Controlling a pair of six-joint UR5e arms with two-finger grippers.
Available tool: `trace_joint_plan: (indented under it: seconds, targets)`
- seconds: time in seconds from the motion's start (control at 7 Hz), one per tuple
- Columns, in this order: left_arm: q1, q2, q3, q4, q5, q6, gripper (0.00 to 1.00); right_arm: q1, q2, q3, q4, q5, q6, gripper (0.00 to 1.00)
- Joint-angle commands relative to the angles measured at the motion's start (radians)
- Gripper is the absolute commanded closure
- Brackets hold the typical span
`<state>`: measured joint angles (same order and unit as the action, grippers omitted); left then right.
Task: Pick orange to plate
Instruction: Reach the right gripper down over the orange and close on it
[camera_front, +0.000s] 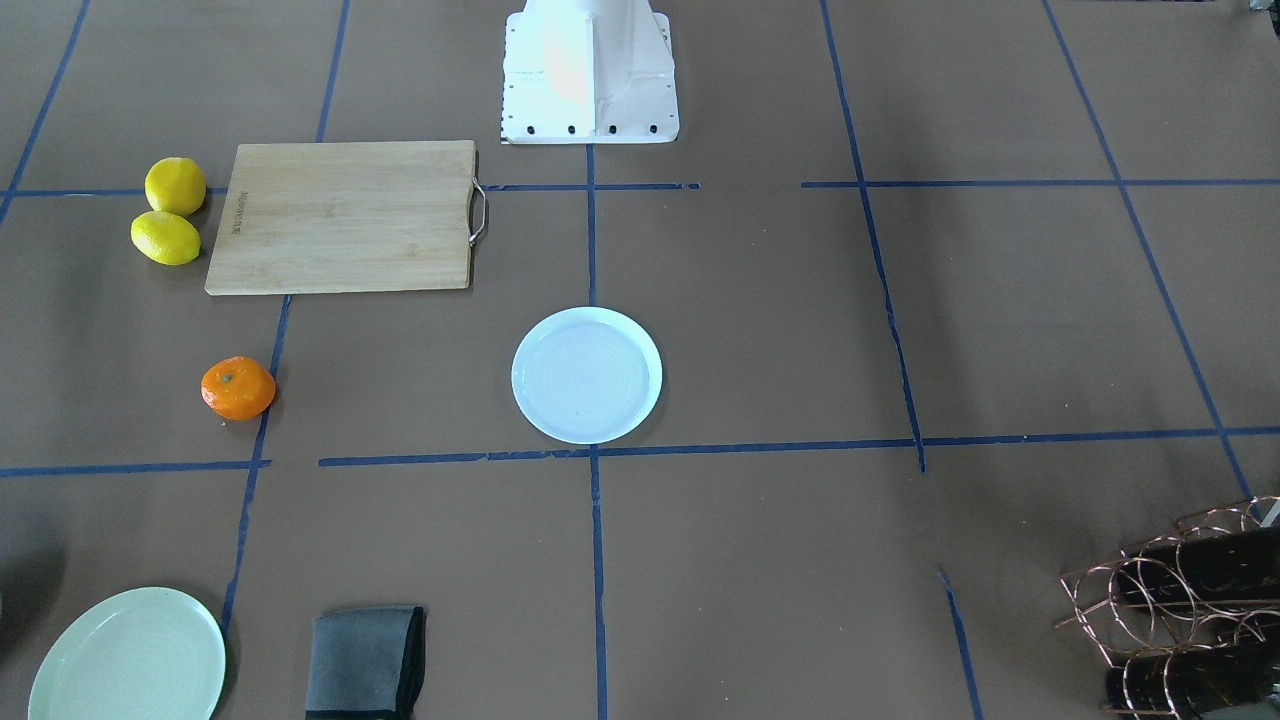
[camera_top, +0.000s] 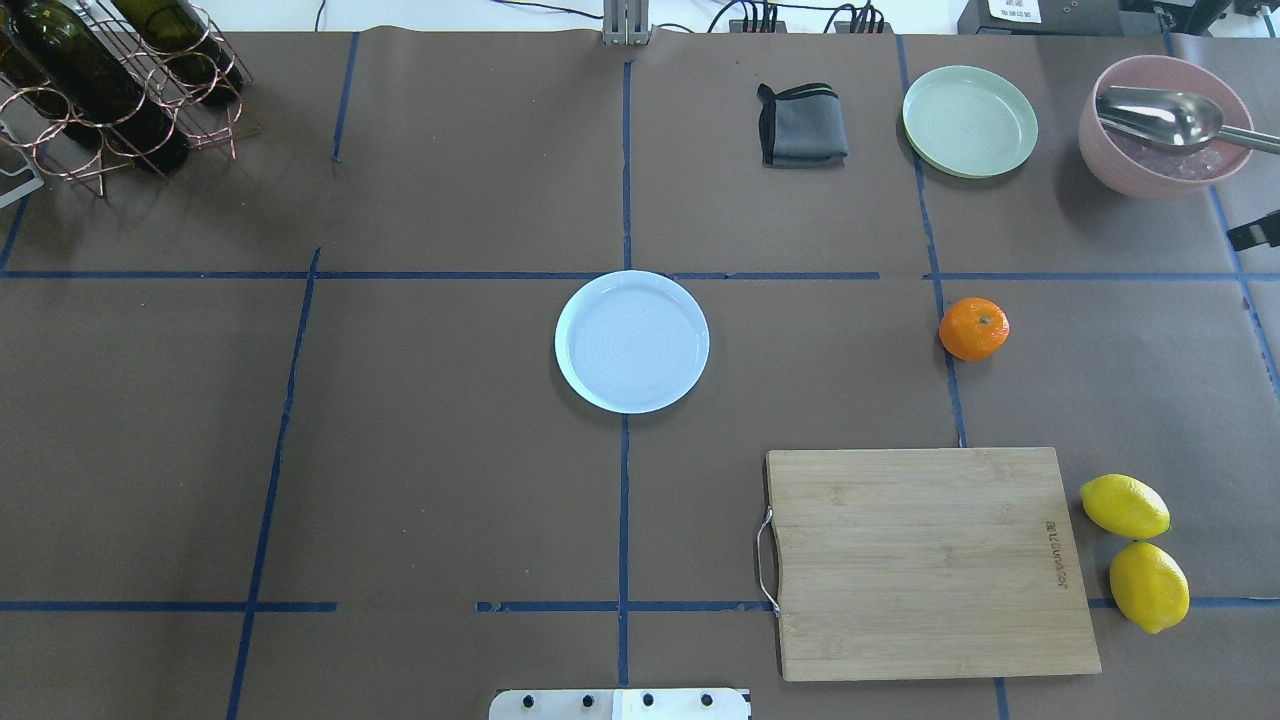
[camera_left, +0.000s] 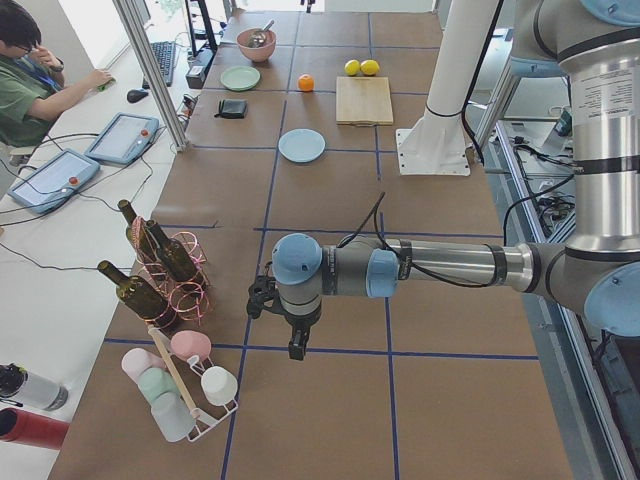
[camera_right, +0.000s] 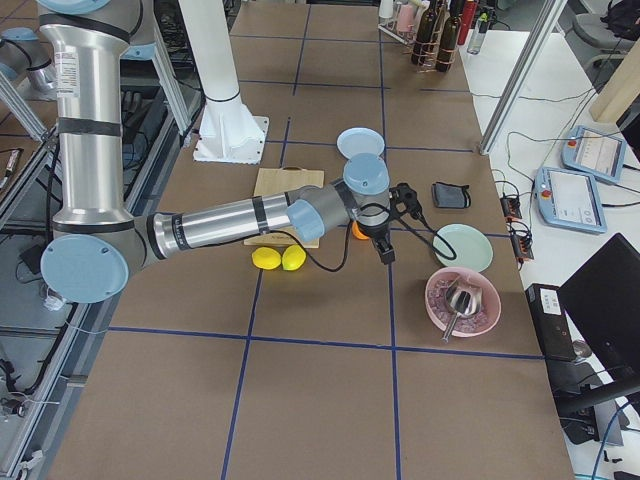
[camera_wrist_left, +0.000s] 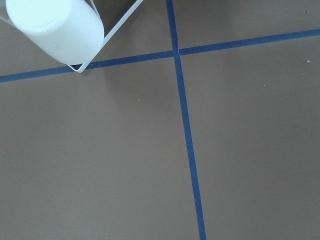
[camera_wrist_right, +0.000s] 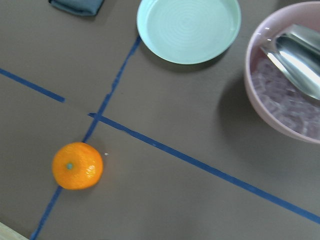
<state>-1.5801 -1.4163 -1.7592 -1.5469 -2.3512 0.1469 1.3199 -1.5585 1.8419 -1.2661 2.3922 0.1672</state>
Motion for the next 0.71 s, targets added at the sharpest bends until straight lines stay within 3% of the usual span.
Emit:
trace_joint_plan:
  seconds: [0.0, 0.29, 0.57]
  targets:
    - [-0.001, 0.002, -0.003, -0.001, 0.000, 0.003, 0.00, -0.193, 0.111, 0.007, -0.001, -0.092, 0.232, 0.00]
    - [-0.001, 0.002, -0.011, -0.001, 0.000, 0.003, 0.00, -0.394, 0.175, -0.031, 0.036, -0.330, 0.419, 0.00]
    - [-0.001, 0.002, -0.017, -0.002, 0.000, 0.003, 0.00, -0.433, 0.173, -0.143, 0.155, -0.381, 0.428, 0.00]
